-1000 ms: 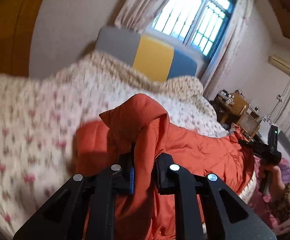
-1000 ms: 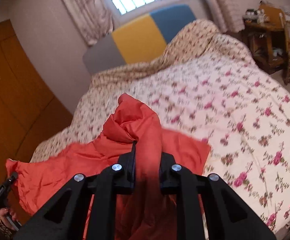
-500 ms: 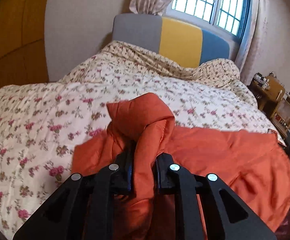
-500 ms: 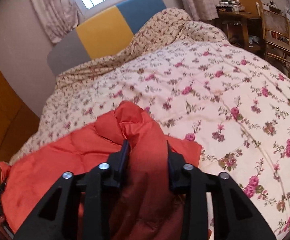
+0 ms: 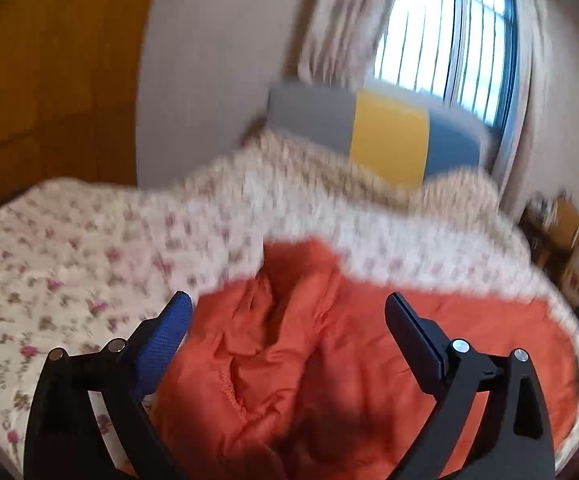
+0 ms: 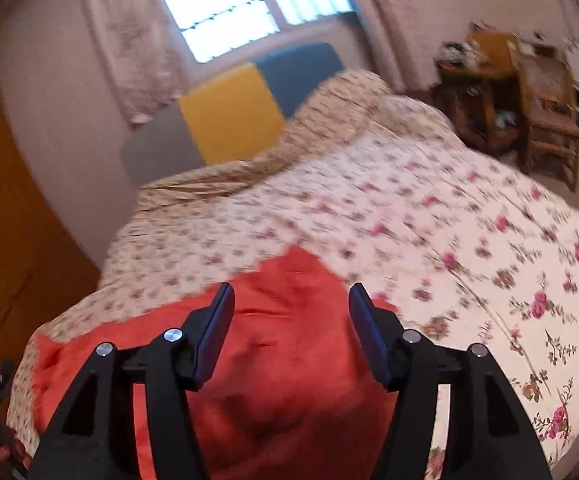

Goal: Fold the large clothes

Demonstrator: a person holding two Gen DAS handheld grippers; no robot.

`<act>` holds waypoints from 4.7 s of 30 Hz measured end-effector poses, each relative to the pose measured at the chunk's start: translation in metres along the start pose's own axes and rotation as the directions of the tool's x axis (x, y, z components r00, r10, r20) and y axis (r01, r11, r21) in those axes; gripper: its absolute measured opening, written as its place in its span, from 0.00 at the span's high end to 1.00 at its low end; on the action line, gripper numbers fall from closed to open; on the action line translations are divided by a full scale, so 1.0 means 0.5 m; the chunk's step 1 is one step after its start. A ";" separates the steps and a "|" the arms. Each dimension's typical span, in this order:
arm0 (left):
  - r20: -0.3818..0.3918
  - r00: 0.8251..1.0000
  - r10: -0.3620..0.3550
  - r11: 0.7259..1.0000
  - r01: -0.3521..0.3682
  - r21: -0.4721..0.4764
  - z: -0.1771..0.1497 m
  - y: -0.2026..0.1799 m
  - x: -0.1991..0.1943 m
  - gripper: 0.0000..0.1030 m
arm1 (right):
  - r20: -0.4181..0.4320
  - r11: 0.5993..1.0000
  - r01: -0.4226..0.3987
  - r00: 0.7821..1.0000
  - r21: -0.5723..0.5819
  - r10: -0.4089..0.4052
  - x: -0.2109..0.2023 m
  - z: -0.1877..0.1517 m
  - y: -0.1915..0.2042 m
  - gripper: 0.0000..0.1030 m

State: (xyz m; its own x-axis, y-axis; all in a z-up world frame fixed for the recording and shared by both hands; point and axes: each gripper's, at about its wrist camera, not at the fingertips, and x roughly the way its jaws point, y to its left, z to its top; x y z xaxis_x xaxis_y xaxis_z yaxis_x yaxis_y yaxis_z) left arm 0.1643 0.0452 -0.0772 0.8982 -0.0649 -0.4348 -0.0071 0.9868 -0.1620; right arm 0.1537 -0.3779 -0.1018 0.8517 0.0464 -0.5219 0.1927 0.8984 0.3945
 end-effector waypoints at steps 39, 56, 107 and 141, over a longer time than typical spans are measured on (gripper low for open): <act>-0.269 0.959 -0.090 0.983 0.129 0.134 -0.071 -0.144 0.321 0.03 | -0.226 0.952 -0.076 0.974 -0.297 0.007 0.338 -0.092 0.174 0.40; -0.284 0.941 0.184 0.943 -0.087 0.321 0.038 -0.050 0.387 0.03 | -0.231 0.967 0.017 0.970 -0.254 -0.077 0.332 0.010 0.038 0.38; -0.203 0.957 -0.206 0.895 0.100 -0.435 -0.230 0.154 0.007 0.27 | -0.340 0.892 -0.185 0.940 -0.413 0.037 0.046 -0.390 0.276 0.92; 0.064 0.908 -0.414 0.907 0.405 0.115 -0.049 -0.202 -0.161 0.81 | -0.247 0.966 -0.219 0.952 -0.137 0.181 -0.053 -0.262 0.123 0.72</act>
State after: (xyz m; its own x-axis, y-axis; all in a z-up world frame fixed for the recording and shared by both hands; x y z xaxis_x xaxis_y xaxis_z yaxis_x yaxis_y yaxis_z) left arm 0.0820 -0.0526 -0.0474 0.8467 -0.4578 -0.2713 0.4081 0.8858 -0.2210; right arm 0.0793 -0.2666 -0.1627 0.7256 0.3148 -0.6119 -0.0676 0.9175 0.3919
